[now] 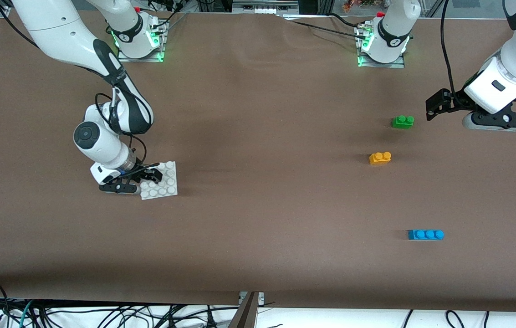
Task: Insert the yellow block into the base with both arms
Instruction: 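Slide the white base plate toward the table middle with the right gripper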
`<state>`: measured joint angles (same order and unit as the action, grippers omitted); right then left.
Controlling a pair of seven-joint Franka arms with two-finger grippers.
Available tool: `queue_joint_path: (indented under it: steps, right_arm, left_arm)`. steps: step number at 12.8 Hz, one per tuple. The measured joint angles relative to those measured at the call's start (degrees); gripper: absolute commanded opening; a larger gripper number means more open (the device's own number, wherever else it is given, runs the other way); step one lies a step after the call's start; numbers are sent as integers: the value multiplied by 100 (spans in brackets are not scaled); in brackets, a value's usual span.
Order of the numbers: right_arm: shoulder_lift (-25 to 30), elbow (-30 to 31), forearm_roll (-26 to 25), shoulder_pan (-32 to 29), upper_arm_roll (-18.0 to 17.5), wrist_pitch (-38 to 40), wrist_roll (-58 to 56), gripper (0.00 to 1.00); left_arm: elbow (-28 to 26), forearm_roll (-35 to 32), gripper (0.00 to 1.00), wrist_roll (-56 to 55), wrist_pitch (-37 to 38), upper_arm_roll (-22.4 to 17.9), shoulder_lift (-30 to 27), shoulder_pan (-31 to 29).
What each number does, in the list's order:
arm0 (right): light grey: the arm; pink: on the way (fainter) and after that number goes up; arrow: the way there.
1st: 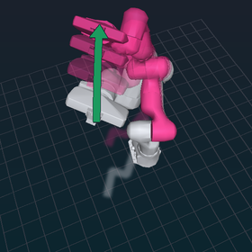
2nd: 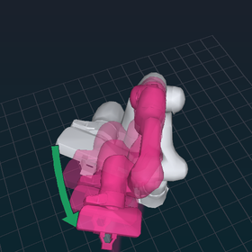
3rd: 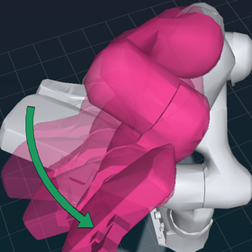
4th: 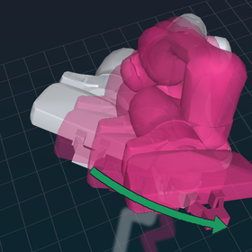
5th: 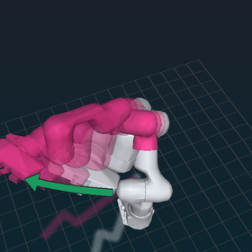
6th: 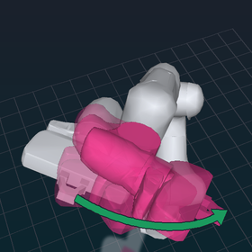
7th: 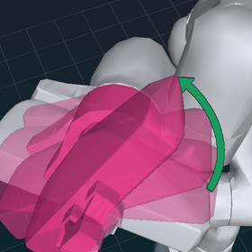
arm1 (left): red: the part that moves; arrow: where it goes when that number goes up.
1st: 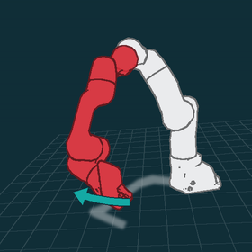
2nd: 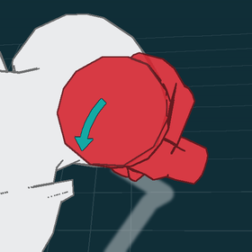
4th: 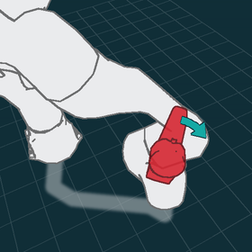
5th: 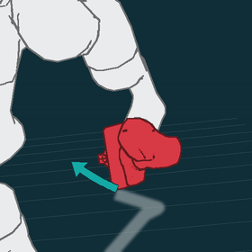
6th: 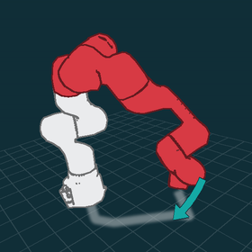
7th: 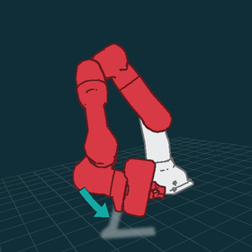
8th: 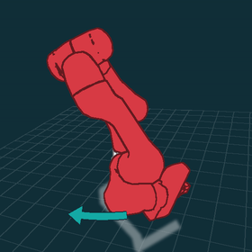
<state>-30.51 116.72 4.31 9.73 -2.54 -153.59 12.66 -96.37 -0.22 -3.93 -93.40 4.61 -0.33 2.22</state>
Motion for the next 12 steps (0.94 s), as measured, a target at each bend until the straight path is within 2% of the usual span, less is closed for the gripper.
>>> queue_joint_path:
  steps: [4, 12]
  right_arm:
    - [-105, -145, 1, 296, -11, -86, 479, 77]
    - [-539, -703, 1, 1263, -14, -341, 2006, 77]
  left_arm:
    - [0, 0, 100, 0, 0, 0, 0, 0]
    - [0, 0, 100, 0, 0, -47, 0, -12]
